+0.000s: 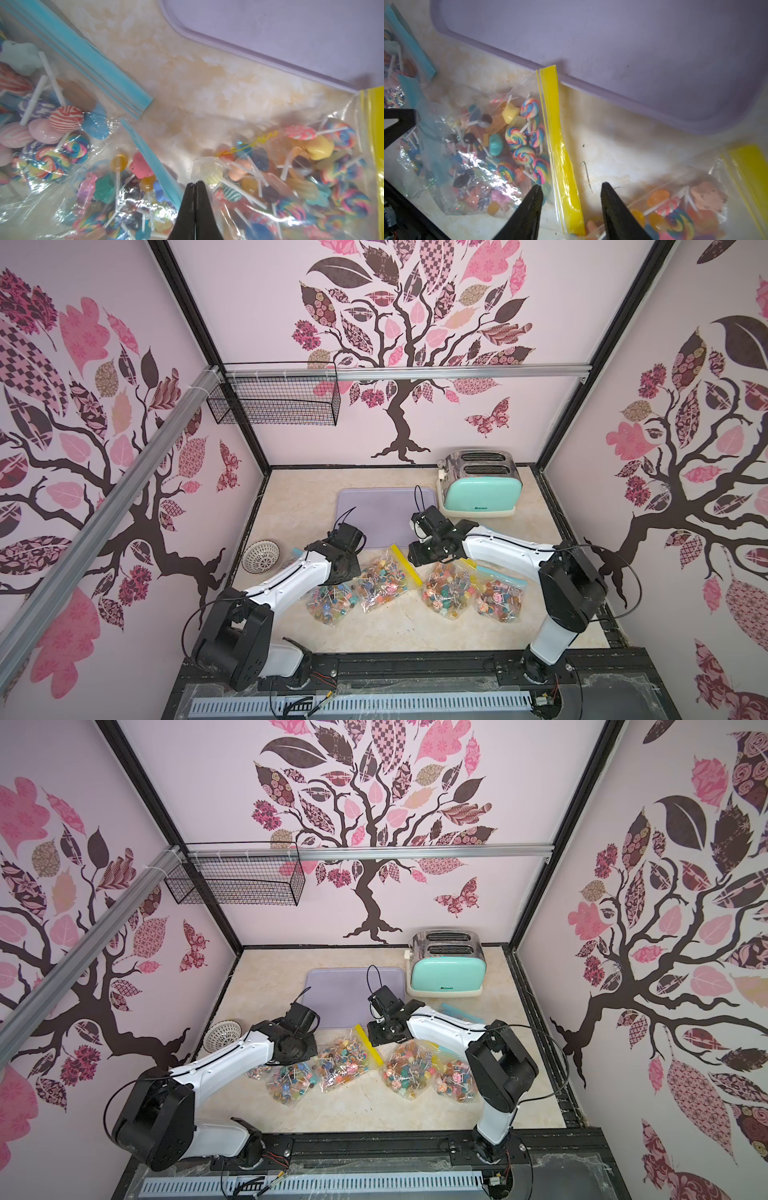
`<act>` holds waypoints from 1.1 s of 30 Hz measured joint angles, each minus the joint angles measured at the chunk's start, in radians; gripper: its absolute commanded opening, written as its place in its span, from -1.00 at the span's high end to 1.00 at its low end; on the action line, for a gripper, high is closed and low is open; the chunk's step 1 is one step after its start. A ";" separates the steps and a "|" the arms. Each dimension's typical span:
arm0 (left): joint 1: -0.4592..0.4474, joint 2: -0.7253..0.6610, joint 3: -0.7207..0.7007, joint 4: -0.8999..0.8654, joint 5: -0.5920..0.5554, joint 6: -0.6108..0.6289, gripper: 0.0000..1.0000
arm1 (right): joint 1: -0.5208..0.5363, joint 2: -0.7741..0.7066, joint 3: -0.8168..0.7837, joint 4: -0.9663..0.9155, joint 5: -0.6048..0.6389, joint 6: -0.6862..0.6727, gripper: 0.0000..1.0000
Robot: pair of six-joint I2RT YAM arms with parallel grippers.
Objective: Pour candies out of the ziploc bag
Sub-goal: Adjust the ziploc bag at the center of the board.
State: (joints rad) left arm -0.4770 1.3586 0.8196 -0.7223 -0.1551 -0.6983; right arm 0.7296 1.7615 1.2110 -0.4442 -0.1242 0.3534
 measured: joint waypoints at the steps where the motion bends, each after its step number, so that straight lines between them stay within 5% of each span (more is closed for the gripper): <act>1: 0.000 -0.015 0.005 -0.013 0.005 0.008 0.75 | -0.002 0.019 0.011 0.000 -0.008 -0.014 -0.08; 8: -0.023 -0.095 0.011 -0.062 0.113 0.054 0.47 | -0.013 0.109 0.025 0.003 -0.085 -0.071 -0.12; 16: -0.262 -0.082 0.022 -0.057 0.279 0.045 0.98 | -0.015 0.138 0.010 0.039 -0.158 -0.076 0.03; 20: -0.349 -0.080 -0.002 -0.045 0.327 0.017 1.00 | -0.015 0.136 -0.037 0.077 -0.177 -0.064 0.06; 27: -0.381 -0.042 -0.129 0.035 0.407 -0.035 1.00 | -0.017 0.113 -0.074 0.102 -0.180 -0.040 0.10; 33: -0.381 0.049 -0.154 0.077 0.346 -0.089 1.00 | -0.018 0.103 -0.091 0.113 -0.181 -0.024 0.17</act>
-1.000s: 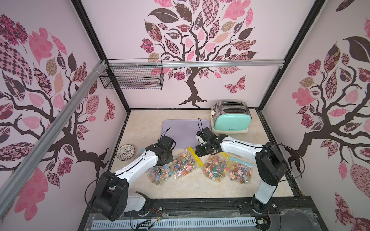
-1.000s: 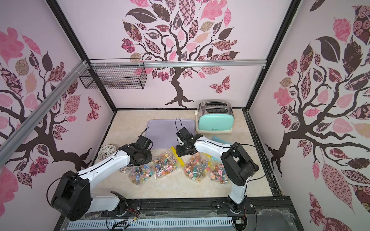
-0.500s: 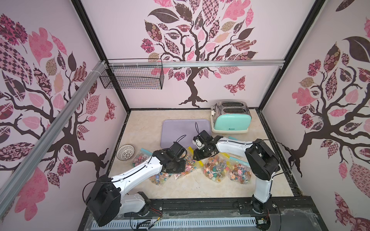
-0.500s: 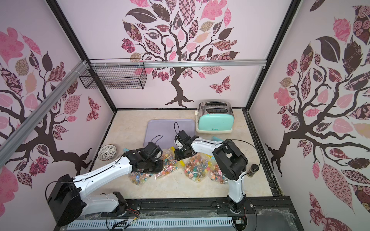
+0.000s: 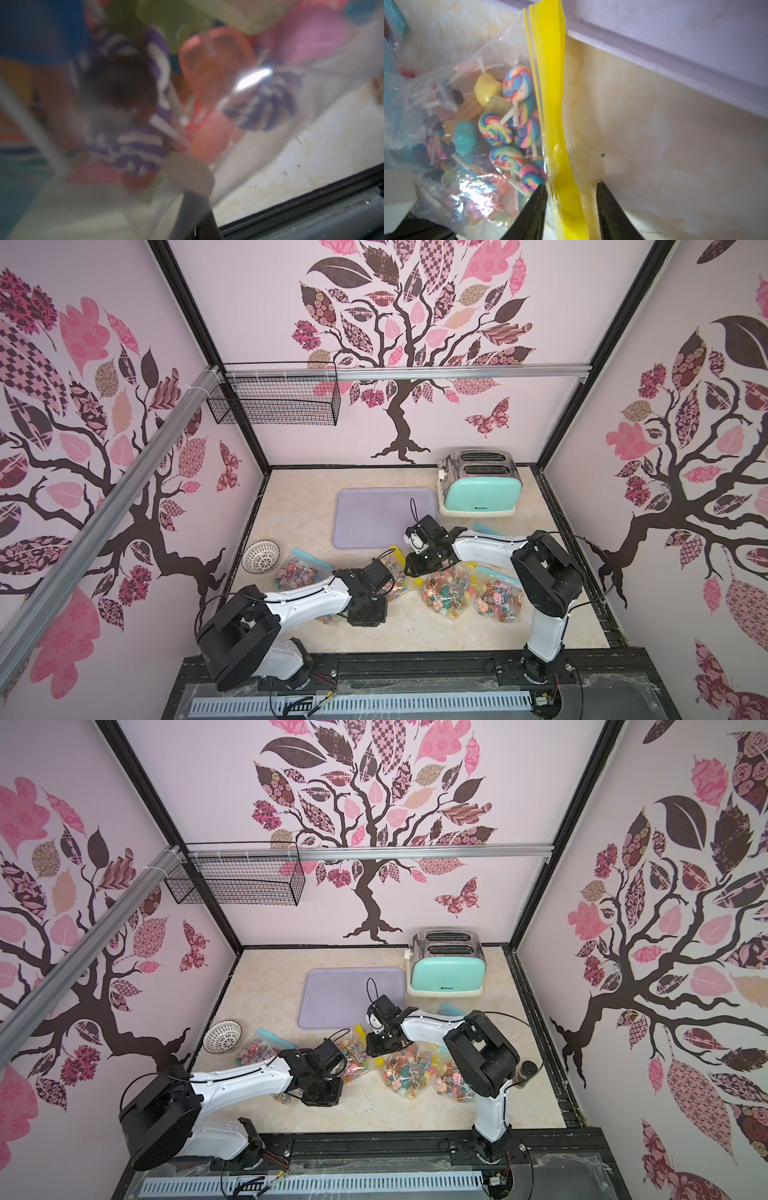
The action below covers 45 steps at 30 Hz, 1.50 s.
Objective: Pour candies out of the ziploc bag
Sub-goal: Adjust the ziploc bag at the center of the board, then open the ziploc bag at the center of the board.
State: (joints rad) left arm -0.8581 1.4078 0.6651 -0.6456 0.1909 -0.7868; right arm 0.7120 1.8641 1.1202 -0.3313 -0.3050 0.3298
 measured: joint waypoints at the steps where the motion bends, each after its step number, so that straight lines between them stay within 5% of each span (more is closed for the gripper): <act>1: 0.001 0.003 0.002 0.011 -0.019 -0.011 1.00 | 0.000 -0.005 -0.007 0.001 -0.003 0.005 0.19; 22: 0.174 -0.022 -0.016 -0.022 -0.399 -0.126 1.00 | 0.095 -0.138 -0.220 0.113 -0.066 0.118 0.44; 26: 0.173 -0.042 -0.020 -0.069 -0.409 -0.123 0.76 | 0.097 -0.188 -0.239 0.073 -0.023 0.124 0.42; 34: -0.018 -0.166 0.127 -0.268 -0.376 -0.134 0.33 | -0.051 -0.357 -0.204 -0.055 0.080 0.074 0.33; 39: -0.106 -0.124 0.224 -0.245 -0.315 -0.144 0.43 | -0.080 -0.410 -0.140 -0.088 0.140 0.038 0.32; 45: -0.130 0.127 0.326 -0.143 -0.256 -0.160 0.51 | -0.093 -0.467 -0.143 -0.105 0.193 0.032 0.28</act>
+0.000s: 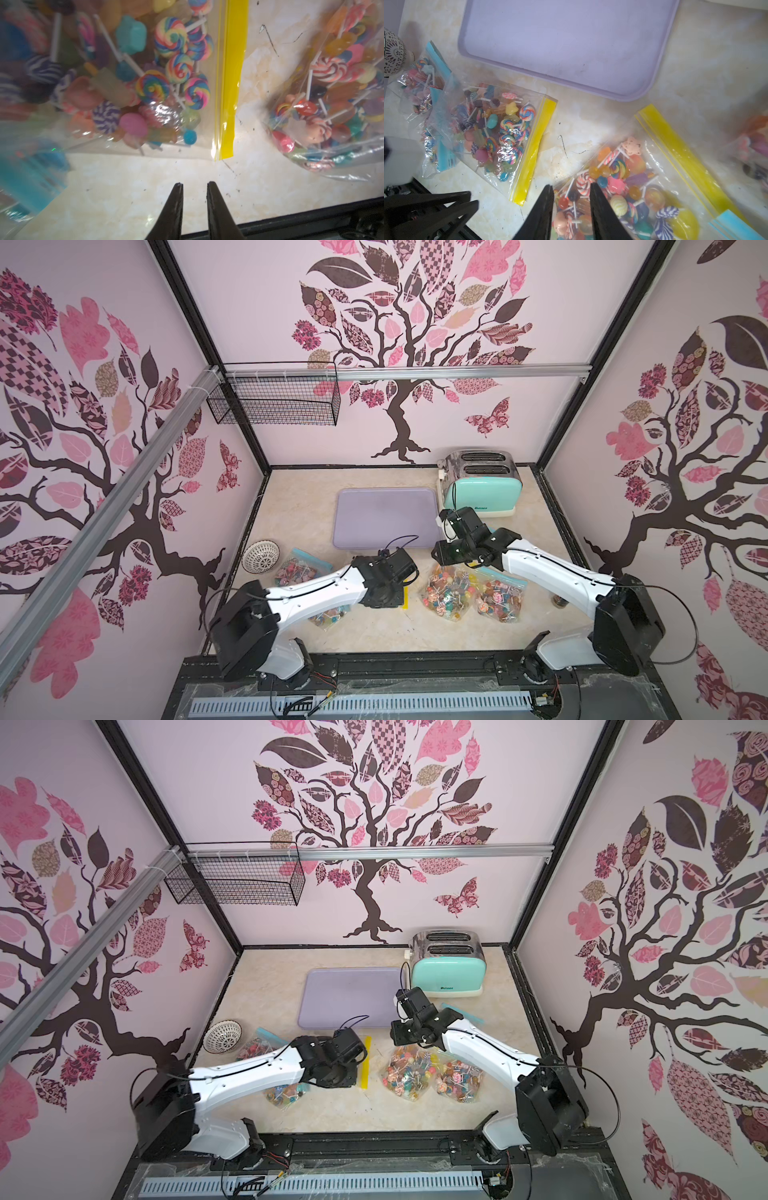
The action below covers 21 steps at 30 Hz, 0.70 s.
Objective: Pour candies out of the ziploc bag
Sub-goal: Open the ziploc bag at the center of the board.
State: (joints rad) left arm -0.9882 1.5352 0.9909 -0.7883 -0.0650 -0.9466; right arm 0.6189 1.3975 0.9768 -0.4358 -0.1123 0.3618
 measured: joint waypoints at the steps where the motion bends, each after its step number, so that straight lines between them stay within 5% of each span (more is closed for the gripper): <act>1: -0.003 0.045 0.026 0.010 0.002 0.000 0.48 | -0.002 -0.011 -0.006 0.002 0.008 0.000 0.27; 10: -0.013 0.257 0.192 0.008 -0.063 -0.014 0.28 | -0.007 -0.057 -0.062 0.002 0.027 -0.002 0.18; 21: -0.013 0.339 0.246 -0.037 -0.148 -0.021 0.32 | -0.010 -0.057 -0.088 0.006 0.030 -0.011 0.18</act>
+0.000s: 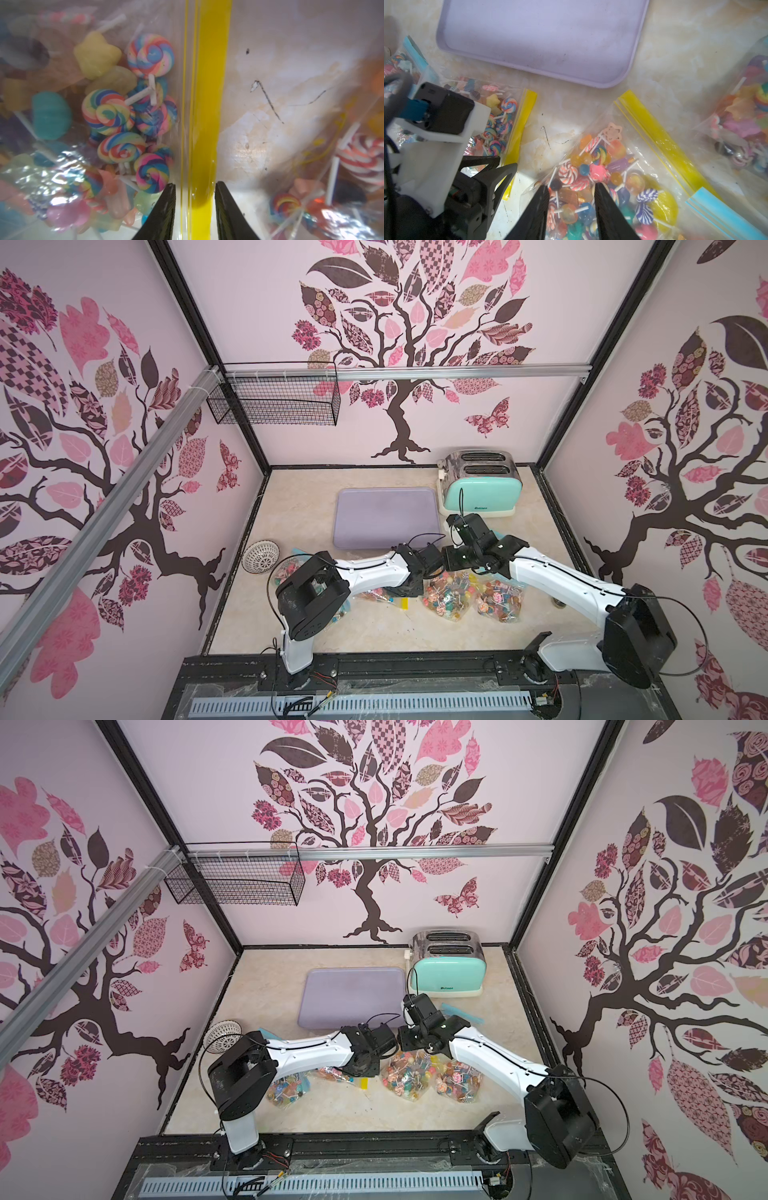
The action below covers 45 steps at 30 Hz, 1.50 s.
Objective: Pour candies out of the ziploc bag
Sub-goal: Open the ziploc bag at the center of the board.
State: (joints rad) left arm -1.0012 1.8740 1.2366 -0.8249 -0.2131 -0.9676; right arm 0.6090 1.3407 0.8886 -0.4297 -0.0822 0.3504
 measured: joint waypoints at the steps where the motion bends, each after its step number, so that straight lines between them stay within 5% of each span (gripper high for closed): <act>1: 0.000 0.005 0.004 0.000 -0.005 0.001 0.34 | 0.000 0.000 0.000 0.000 0.000 0.000 0.18; 20: 0.006 0.034 0.005 0.022 0.002 0.018 0.42 | -0.002 0.011 -0.002 0.007 -0.008 -0.011 0.20; 32: 0.008 0.038 0.005 0.018 -0.004 0.027 0.96 | -0.002 0.011 -0.019 0.008 -0.015 -0.011 0.22; 39: 0.008 0.036 0.006 0.020 0.001 0.034 0.58 | -0.002 0.011 -0.019 0.007 -0.016 -0.011 0.20; 45: 0.008 0.034 0.006 0.023 0.010 0.049 0.58 | -0.002 0.011 -0.019 0.008 -0.019 -0.011 0.20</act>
State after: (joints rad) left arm -0.9928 1.9079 1.2427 -0.8017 -0.2035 -0.9184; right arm 0.6071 1.3514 0.8700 -0.4221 -0.1013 0.3389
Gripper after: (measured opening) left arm 0.214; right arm 0.401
